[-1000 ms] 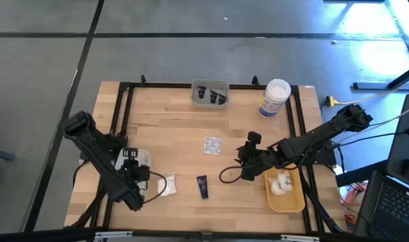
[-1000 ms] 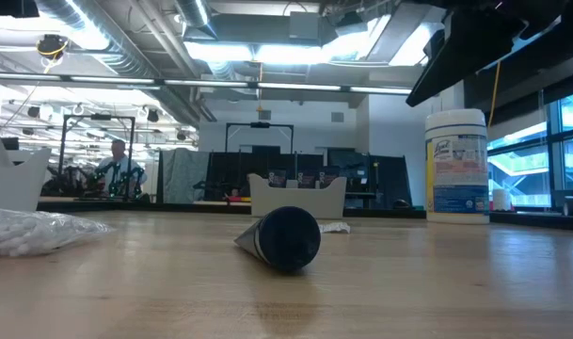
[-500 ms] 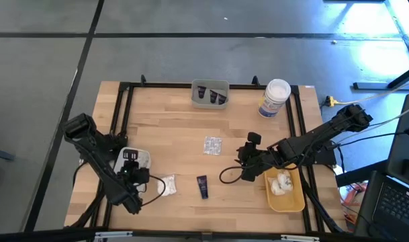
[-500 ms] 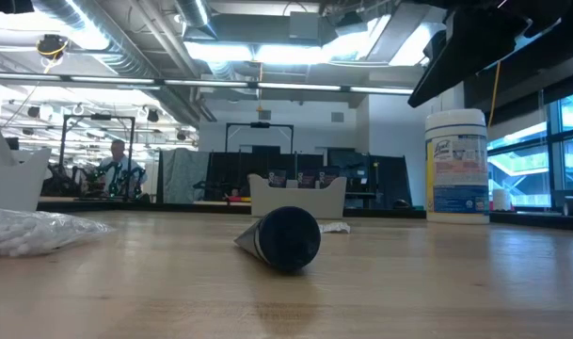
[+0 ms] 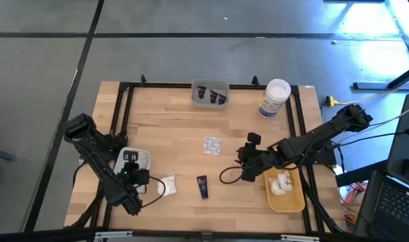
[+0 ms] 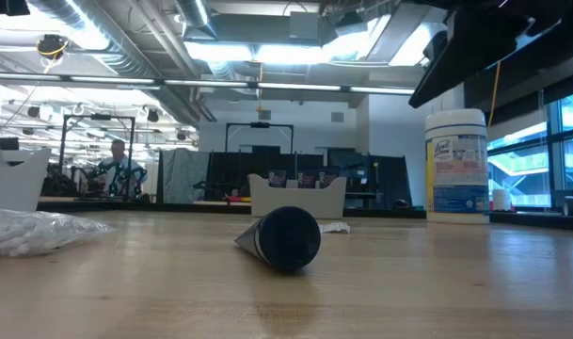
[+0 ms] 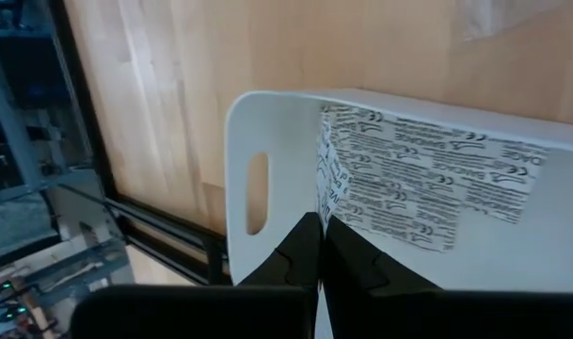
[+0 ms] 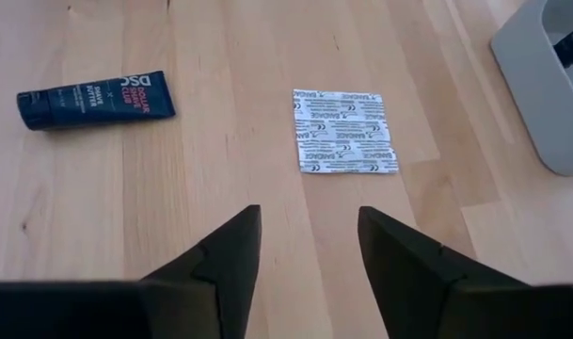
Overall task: Pick & Place Travel size toiletries
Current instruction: Put the bandage into the white bin, then put the cotton pack into the yellow bin
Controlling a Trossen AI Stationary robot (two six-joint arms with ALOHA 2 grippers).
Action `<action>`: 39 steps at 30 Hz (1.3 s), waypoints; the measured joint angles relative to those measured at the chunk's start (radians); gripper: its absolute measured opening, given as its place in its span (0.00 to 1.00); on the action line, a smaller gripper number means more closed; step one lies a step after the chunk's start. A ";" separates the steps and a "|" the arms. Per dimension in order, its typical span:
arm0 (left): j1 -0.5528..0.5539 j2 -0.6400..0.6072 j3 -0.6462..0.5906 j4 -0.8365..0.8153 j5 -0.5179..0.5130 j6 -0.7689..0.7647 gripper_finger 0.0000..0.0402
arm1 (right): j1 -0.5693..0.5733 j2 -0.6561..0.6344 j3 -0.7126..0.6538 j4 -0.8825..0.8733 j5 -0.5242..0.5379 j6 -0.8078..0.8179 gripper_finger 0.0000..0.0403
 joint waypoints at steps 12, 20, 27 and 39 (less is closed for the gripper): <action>0.000 0.000 -0.092 0.076 0.104 -0.041 0.01 | 0.000 0.000 0.000 0.000 -0.016 0.005 0.47; 0.000 0.000 -0.120 0.151 0.122 -0.004 0.03 | 0.000 0.000 0.000 0.000 -0.016 0.005 0.45; 0.000 0.000 -0.120 0.150 0.139 0.027 0.14 | 0.000 0.000 0.000 0.000 -0.016 0.005 0.46; 0.000 0.000 0.001 0.067 0.206 0.013 0.38 | 0.000 0.000 0.000 0.003 -0.016 0.005 0.50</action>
